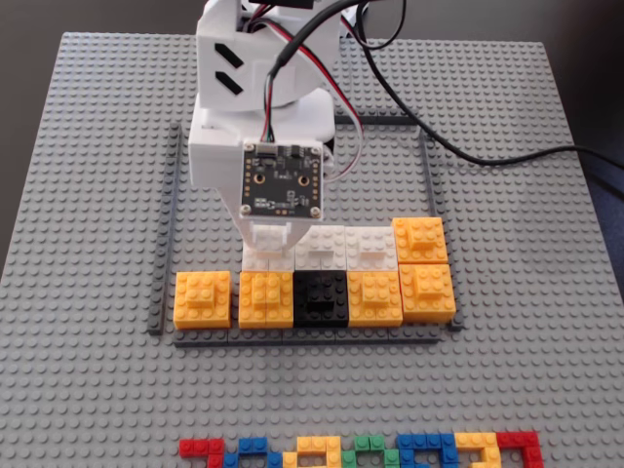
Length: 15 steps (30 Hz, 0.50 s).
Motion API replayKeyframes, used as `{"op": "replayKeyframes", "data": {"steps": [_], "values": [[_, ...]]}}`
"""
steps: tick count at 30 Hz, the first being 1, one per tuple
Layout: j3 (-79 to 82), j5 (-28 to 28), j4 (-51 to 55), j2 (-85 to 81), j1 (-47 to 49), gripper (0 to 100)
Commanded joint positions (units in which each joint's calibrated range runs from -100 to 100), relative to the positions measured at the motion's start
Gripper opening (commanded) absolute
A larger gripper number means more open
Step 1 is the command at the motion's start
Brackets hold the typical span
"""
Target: Grab the cube and place it into the grid
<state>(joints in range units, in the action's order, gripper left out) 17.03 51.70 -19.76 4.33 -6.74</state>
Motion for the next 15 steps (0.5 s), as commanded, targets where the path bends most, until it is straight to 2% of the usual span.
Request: {"op": "replayKeyframes", "data": {"steps": [1,15], "values": [[-3.85,-0.29,-1.01,-0.97,-0.36,11],[-2.94,-0.34,-1.06,-1.49,-0.66,16]]}}
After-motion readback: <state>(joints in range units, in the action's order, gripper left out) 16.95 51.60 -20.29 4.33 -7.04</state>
